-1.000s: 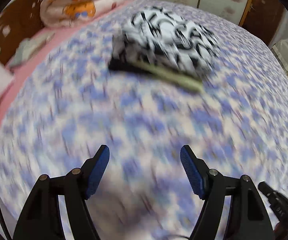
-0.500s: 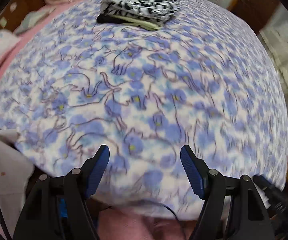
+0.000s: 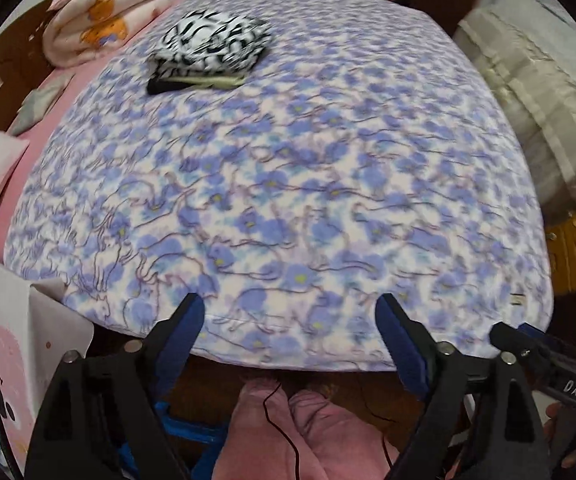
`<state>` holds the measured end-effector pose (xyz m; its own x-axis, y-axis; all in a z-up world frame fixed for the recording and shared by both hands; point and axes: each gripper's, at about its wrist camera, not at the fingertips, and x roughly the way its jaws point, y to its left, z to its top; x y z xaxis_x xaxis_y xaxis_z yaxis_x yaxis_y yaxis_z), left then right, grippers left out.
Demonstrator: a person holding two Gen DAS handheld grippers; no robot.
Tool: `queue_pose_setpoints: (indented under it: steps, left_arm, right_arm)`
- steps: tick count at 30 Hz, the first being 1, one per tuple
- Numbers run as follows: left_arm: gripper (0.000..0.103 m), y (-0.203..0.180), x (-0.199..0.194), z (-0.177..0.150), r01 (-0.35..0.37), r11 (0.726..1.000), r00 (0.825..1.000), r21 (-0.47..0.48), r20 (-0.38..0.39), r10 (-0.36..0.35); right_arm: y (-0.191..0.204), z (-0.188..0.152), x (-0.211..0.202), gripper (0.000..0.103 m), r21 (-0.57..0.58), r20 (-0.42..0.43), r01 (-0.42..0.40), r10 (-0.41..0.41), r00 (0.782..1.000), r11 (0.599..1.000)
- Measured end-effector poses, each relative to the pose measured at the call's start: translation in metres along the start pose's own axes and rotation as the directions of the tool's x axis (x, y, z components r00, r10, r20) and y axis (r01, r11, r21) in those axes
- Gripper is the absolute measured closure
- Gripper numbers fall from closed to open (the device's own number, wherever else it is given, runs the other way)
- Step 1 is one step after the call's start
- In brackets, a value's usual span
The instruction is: Fold large clothes
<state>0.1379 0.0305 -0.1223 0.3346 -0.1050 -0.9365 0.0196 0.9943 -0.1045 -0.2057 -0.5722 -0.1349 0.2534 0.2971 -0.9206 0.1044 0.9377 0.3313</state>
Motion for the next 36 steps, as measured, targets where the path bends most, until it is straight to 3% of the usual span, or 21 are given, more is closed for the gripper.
queue_pose_setpoints:
  steps: [3,7,10,13,18,27,36]
  left_arm:
    - [0.013,-0.01,-0.017,-0.001,-0.005,1.0,1.0,0.026,0.031,0.004]
    - [0.007,-0.015,-0.032,-0.005,-0.015,1.0,0.998,0.0,0.066,0.015]
    - [0.006,-0.021,-0.044,-0.011,-0.033,0.999,0.994,0.006,0.103,0.032]
    - [0.001,-0.029,-0.053,-0.017,-0.04,0.999,0.991,0.022,0.128,0.037]
    - [0.001,-0.035,-0.058,-0.017,-0.067,0.997,0.988,0.038,0.139,0.061]
    - [0.0,-0.029,-0.059,-0.013,-0.039,0.999,0.989,-0.016,0.145,0.041]
    - [0.0,-0.033,-0.066,-0.011,-0.049,0.999,0.985,-0.006,0.165,0.049]
  right_arm:
    - [0.012,-0.005,-0.02,0.017,-0.064,0.005,0.047,-0.047,0.999,0.997]
    - [0.023,-0.018,-0.041,0.016,-0.099,0.078,0.101,-0.094,0.993,0.99]
    - [0.025,-0.024,-0.049,0.006,-0.086,0.108,0.111,-0.102,0.989,0.99]
    - [0.029,-0.025,-0.059,0.003,-0.109,0.14,0.138,-0.122,0.983,0.984]
    - [0.034,-0.021,-0.061,0.001,-0.129,0.152,0.149,-0.129,0.98,0.98]
    - [0.047,-0.018,-0.07,0.001,-0.203,0.2,0.166,-0.125,0.972,0.965]
    - [0.053,-0.014,-0.076,0.0,-0.248,0.227,0.195,-0.139,0.964,0.949]
